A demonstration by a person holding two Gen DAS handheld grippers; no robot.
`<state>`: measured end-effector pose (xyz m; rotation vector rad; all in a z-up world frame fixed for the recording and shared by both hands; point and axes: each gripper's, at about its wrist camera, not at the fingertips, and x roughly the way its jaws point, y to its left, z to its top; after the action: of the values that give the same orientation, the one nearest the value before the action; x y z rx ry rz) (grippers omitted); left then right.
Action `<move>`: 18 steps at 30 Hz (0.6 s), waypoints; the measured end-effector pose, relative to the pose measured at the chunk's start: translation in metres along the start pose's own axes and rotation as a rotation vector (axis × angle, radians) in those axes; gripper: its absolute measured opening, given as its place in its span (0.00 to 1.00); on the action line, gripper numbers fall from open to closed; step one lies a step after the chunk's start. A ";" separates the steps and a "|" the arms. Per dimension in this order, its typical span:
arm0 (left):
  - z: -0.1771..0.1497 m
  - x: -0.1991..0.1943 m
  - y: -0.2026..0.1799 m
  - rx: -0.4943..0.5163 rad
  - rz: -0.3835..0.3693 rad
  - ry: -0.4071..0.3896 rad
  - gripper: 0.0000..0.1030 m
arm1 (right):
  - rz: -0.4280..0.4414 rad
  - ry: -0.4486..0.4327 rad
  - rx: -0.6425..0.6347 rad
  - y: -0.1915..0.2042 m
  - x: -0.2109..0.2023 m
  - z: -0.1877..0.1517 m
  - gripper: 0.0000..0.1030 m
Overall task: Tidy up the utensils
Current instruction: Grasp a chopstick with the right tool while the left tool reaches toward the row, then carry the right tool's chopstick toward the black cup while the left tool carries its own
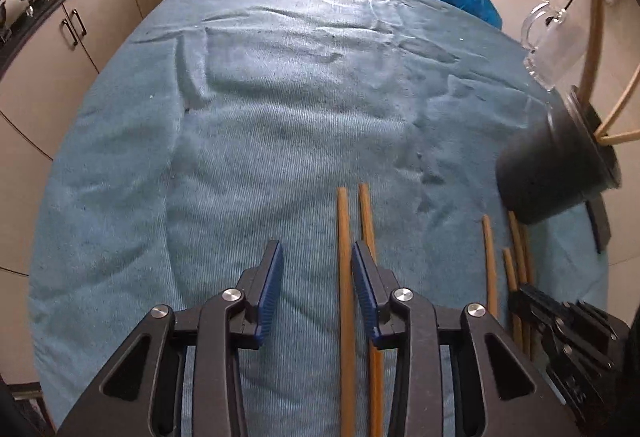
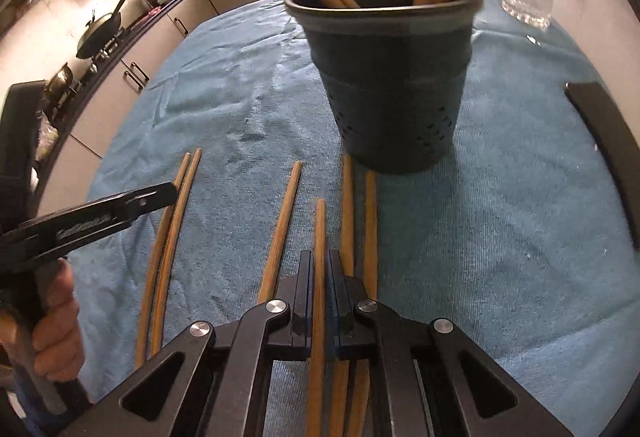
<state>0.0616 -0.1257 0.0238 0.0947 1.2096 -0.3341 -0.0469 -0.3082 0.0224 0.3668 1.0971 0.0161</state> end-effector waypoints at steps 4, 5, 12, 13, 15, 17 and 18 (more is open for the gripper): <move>-0.001 0.003 -0.013 0.039 0.092 -0.019 0.28 | -0.006 0.006 -0.016 0.001 0.000 0.002 0.07; -0.003 0.003 -0.016 0.049 0.111 -0.029 0.24 | -0.017 0.008 -0.027 0.004 0.001 0.003 0.07; -0.017 -0.016 -0.007 0.016 0.024 -0.061 0.05 | 0.002 -0.007 -0.015 0.005 -0.003 0.004 0.06; -0.020 -0.025 -0.004 0.005 0.011 -0.081 0.05 | 0.013 -0.021 -0.008 0.004 -0.009 0.003 0.06; -0.024 -0.046 0.001 -0.008 -0.015 -0.129 0.05 | 0.030 -0.060 -0.005 0.004 -0.024 0.003 0.06; -0.029 -0.074 0.006 -0.014 -0.049 -0.190 0.05 | 0.060 -0.123 -0.005 0.007 -0.046 0.001 0.06; -0.032 -0.085 0.007 -0.015 -0.061 -0.213 0.05 | 0.069 -0.153 -0.012 0.010 -0.057 0.000 0.06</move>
<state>0.0087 -0.0941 0.0908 0.0091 1.0052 -0.3791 -0.0719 -0.3100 0.0741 0.3891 0.9325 0.0546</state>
